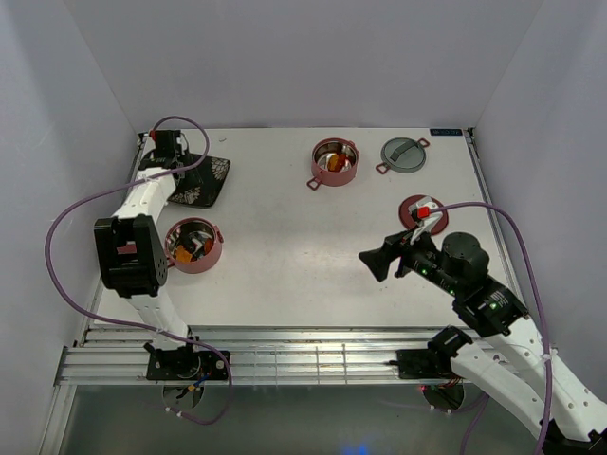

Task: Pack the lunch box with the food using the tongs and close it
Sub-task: Pick up the fake food from the plate.

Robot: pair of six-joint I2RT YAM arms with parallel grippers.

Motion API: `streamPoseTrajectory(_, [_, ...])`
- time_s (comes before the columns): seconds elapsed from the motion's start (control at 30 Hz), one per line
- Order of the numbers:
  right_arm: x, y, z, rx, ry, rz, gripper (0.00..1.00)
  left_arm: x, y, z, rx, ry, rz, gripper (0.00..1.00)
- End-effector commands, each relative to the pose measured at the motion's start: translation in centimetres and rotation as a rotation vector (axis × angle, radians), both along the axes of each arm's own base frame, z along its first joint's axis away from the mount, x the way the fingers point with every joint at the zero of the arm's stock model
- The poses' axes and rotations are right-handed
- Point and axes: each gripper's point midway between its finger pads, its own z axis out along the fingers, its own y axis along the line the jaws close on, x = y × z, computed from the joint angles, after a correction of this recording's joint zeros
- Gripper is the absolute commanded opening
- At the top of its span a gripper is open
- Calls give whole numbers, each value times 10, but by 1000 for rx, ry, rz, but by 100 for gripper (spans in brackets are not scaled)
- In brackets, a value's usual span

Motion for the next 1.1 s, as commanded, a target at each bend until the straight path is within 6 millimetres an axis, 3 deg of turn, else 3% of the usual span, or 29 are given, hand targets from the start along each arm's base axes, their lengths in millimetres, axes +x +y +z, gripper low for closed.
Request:
streamPoseTrajectory(0.0, [-2, 4, 14, 37, -51, 24, 90, 9, 5, 16, 10, -57, 2, 57])
streamPoseTrajectory(0.73, [-4, 2, 16, 46, -64, 22, 90, 31, 10, 0, -3, -34, -34, 53])
streamPoseTrajectory(1.07, [-2, 1, 18, 47, -67, 13, 90, 27, 2, 11, -37, -50, -54, 46])
